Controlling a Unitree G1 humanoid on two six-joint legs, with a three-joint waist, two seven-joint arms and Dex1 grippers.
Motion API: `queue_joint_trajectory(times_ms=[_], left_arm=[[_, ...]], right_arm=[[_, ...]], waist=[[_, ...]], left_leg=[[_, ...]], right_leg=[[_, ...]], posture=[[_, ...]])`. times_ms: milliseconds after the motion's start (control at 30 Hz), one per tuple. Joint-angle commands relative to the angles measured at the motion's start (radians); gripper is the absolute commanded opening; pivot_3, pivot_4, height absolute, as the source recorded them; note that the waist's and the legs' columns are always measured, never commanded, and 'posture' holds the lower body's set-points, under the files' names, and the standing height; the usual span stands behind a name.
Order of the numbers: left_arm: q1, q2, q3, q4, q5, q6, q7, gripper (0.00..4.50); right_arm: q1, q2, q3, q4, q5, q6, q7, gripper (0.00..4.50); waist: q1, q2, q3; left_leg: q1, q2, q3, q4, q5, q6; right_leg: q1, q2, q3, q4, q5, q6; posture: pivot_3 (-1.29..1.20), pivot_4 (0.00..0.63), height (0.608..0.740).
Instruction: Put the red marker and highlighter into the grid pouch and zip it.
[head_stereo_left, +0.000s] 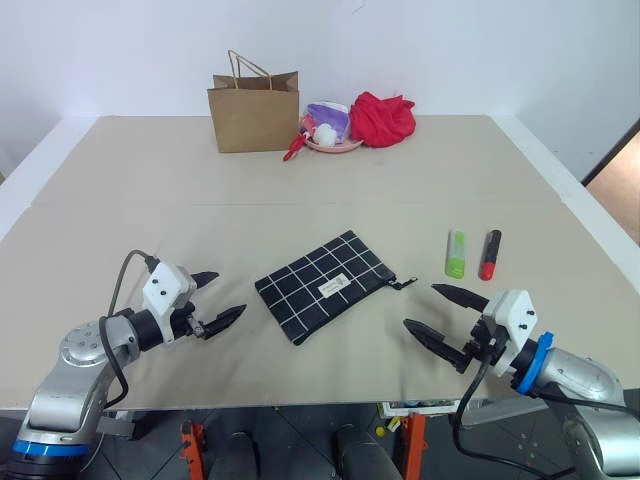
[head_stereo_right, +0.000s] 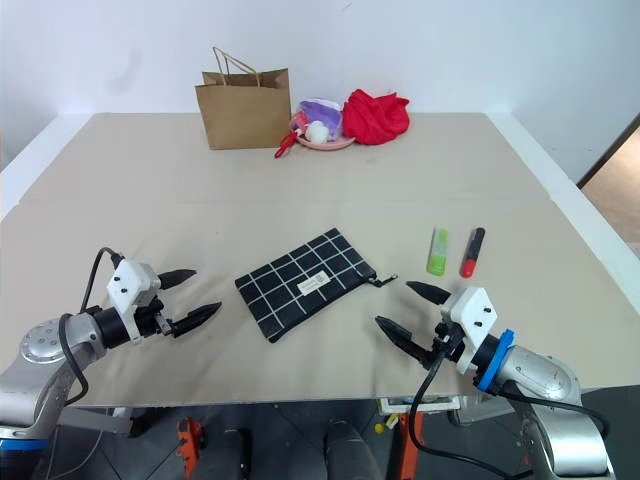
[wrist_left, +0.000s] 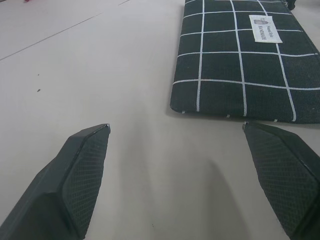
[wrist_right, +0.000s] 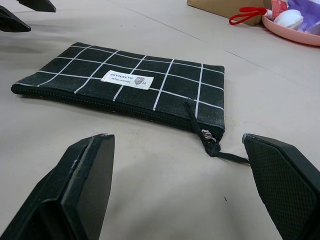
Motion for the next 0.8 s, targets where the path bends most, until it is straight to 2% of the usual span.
queue_joint_trajectory(times_ms=[33,800], left_arm=[[-0.006,0.016,0.015,-0.025,-0.003,-0.015,-0.007,4.39],[-0.014,0.023,-0.022,-0.023,0.006,-0.069,-0.090,4.39]], right_arm=[[0.001,0.004,-0.010,-0.007,-0.001,-0.024,0.005,4.42],[-0.010,0.005,-0.017,-0.008,0.031,0.025,-0.010,4.42]], waist=[[0.000,0.000,0.000],[0.000,0.000,0.000]], left_leg=[[0.000,0.000,0.000,0.000,0.000,0.000],[0.000,0.000,0.000,0.000,0.000,0.000]], right_leg=[[0.000,0.000,0.000,0.000,0.000,0.000],[0.000,0.000,0.000,0.000,0.000,0.000]], posture=[[0.00,0.150,0.740],[0.00,0.150,0.740]])
